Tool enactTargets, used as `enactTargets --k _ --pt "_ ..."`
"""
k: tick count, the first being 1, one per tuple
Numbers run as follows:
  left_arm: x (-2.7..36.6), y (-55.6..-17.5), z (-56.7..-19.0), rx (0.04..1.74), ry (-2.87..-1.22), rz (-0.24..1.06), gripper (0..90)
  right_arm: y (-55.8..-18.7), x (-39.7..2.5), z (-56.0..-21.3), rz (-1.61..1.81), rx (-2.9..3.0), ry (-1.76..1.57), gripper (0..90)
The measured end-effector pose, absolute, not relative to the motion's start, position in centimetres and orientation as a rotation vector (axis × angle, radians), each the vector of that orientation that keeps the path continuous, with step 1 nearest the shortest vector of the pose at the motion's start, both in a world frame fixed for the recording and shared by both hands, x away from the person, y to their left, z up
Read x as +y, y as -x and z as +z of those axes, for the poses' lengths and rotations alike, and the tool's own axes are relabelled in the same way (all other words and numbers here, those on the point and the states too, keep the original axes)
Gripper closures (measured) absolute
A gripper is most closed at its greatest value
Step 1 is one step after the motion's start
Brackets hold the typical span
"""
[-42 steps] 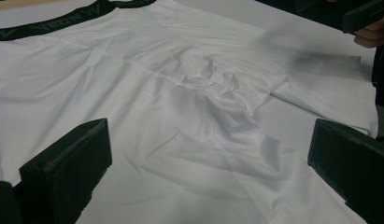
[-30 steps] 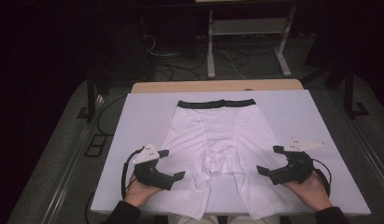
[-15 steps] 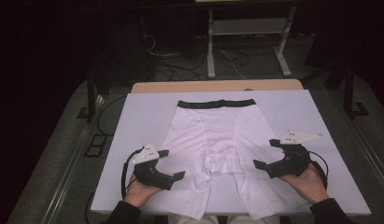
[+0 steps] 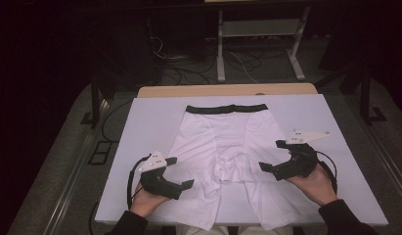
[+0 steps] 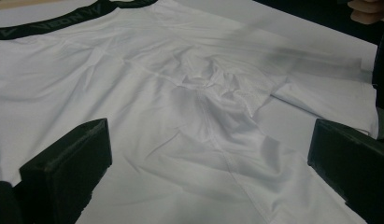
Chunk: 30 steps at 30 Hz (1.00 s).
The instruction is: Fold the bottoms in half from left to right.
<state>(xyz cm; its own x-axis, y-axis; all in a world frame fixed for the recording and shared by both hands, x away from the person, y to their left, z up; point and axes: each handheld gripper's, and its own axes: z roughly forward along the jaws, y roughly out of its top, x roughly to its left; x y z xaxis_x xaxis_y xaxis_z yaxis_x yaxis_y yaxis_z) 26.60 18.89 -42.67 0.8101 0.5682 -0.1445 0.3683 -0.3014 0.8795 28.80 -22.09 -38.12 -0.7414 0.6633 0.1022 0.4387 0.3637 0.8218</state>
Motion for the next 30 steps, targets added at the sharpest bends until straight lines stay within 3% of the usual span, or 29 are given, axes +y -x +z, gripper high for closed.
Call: enactTargets --k 30 --pt "18.9 -26.6 -42.6 0.695 -1.929 0.233 0.0 -32.2 -17.9 -35.6 1.315 2.445 -0.894 0.0"
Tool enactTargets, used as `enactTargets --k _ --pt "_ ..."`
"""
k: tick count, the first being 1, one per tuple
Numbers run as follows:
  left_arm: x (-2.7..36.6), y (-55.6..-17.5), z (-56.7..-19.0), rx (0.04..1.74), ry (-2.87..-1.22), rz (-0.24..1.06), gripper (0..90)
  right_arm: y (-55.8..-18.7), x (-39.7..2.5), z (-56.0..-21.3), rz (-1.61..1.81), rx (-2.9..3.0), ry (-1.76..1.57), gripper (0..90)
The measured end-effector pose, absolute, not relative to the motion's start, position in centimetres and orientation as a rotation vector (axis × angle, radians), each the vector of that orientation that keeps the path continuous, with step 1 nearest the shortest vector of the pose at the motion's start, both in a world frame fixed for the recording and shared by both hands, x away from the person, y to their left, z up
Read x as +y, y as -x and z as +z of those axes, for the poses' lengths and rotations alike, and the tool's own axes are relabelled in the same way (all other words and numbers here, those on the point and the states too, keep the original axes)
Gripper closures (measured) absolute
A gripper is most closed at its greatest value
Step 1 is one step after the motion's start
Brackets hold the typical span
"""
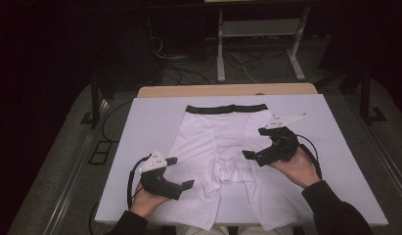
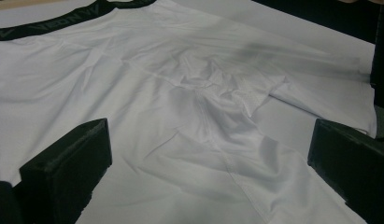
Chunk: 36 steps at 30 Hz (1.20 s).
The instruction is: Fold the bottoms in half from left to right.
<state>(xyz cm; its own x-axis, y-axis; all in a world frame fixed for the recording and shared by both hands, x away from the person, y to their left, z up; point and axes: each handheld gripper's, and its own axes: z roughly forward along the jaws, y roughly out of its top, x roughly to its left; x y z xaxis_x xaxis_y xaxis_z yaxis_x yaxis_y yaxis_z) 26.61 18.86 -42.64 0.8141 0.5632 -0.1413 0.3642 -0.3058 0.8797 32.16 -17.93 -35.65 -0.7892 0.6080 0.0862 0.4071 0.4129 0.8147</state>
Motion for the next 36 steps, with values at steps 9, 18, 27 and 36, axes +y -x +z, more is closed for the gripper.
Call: enactTargets --k 9,18,27,36 --pt "18.8 -26.6 -42.6 0.693 -1.928 0.232 0.0 -34.0 -16.2 -34.5 1.320 2.469 -0.880 0.0" --pt "18.9 -26.6 -42.6 0.697 -1.921 0.227 0.0 -35.4 -14.0 -33.9 1.322 2.502 -0.846 0.0" --pt "18.9 -26.6 -42.6 0.697 -1.919 0.225 0.0 -36.6 -12.4 -33.9 1.324 2.521 -0.845 0.0" --pt "18.9 -26.6 -42.6 0.700 -1.914 0.225 0.0 -38.0 -11.0 -33.9 1.322 2.529 -0.845 0.0"
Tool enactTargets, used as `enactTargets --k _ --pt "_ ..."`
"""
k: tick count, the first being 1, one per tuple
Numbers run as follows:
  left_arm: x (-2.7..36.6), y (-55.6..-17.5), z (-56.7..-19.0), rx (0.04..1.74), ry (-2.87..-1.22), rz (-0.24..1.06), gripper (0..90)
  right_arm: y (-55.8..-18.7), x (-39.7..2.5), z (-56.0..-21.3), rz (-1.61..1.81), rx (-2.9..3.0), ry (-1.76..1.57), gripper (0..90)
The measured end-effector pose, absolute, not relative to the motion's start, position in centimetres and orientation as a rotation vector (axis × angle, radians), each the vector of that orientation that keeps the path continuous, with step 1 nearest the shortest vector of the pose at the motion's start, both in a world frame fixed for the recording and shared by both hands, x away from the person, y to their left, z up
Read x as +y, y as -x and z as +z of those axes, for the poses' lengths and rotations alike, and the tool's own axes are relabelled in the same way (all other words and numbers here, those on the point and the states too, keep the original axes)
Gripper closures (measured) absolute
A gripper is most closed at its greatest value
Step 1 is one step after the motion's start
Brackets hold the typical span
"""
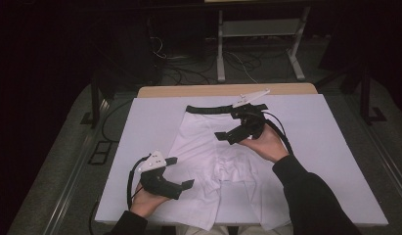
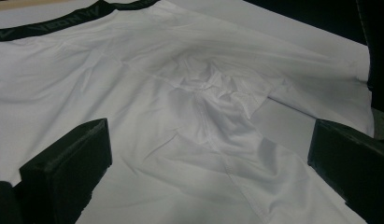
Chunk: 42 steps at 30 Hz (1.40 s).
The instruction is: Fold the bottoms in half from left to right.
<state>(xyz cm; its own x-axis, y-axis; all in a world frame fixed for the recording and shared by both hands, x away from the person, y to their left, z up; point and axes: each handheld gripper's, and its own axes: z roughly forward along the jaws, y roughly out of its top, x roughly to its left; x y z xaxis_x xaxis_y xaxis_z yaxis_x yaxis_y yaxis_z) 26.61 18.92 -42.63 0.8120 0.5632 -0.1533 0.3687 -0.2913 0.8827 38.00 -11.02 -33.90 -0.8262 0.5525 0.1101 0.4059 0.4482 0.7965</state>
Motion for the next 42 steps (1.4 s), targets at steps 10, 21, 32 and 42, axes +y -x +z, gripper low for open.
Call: enactTargets --k 10,21,32,42 --pt "19.0 -26.6 -42.6 0.700 -1.914 0.223 0.0 -39.9 -9.7 -33.9 1.329 2.523 -0.855 0.0" --pt "19.0 -26.6 -42.6 0.699 -1.915 0.220 0.0 -41.6 -8.4 -33.7 1.323 2.523 -0.853 0.0" --pt "18.9 -26.7 -42.6 0.701 -1.910 0.217 0.0 -43.3 -7.1 -33.9 1.315 2.517 -0.859 0.0" --pt "19.0 -26.7 -42.6 0.699 -1.904 0.214 0.0 -45.3 -5.7 -35.3 1.296 2.517 -0.898 0.0"
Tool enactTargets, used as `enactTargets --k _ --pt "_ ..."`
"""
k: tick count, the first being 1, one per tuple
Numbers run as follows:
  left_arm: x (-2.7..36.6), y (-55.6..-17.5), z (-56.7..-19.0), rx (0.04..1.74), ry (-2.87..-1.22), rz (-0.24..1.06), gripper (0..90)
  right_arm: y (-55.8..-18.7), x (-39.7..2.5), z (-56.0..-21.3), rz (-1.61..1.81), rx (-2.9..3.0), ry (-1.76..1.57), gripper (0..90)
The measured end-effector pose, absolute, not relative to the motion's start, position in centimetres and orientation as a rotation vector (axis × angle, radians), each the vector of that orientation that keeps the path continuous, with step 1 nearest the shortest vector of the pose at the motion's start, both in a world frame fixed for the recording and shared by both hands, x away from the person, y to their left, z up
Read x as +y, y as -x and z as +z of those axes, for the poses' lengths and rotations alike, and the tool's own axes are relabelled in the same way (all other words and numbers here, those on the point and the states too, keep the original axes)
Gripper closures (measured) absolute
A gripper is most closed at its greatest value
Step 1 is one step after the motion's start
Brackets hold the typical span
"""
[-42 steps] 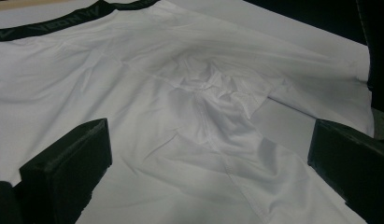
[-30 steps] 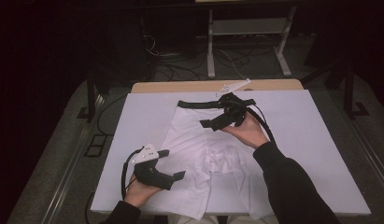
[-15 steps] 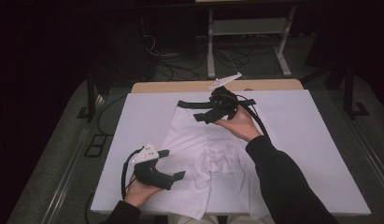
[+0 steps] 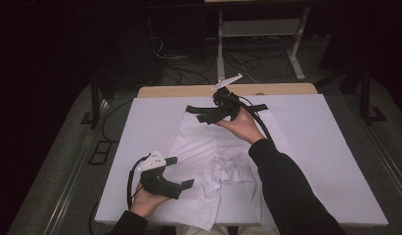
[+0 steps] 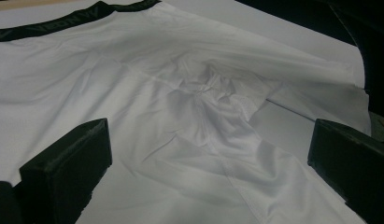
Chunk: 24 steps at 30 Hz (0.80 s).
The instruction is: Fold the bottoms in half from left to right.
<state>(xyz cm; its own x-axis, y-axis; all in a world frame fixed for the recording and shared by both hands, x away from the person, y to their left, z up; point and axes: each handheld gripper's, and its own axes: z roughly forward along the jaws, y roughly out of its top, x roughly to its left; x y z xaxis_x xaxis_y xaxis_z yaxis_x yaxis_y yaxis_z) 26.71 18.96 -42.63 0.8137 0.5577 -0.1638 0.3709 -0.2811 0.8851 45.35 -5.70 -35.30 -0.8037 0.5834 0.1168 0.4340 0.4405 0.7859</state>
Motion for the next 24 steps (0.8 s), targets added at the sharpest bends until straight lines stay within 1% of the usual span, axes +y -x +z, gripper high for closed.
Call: enactTargets --k 7,24 --pt "18.9 -26.7 -42.6 0.696 -1.905 0.210 0.0 -46.7 -4.3 -36.5 1.280 2.528 -0.893 0.0" --pt "18.9 -26.8 -42.6 0.696 -1.893 0.202 0.0 -49.2 -1.0 -38.0 1.279 2.516 -0.911 0.0"
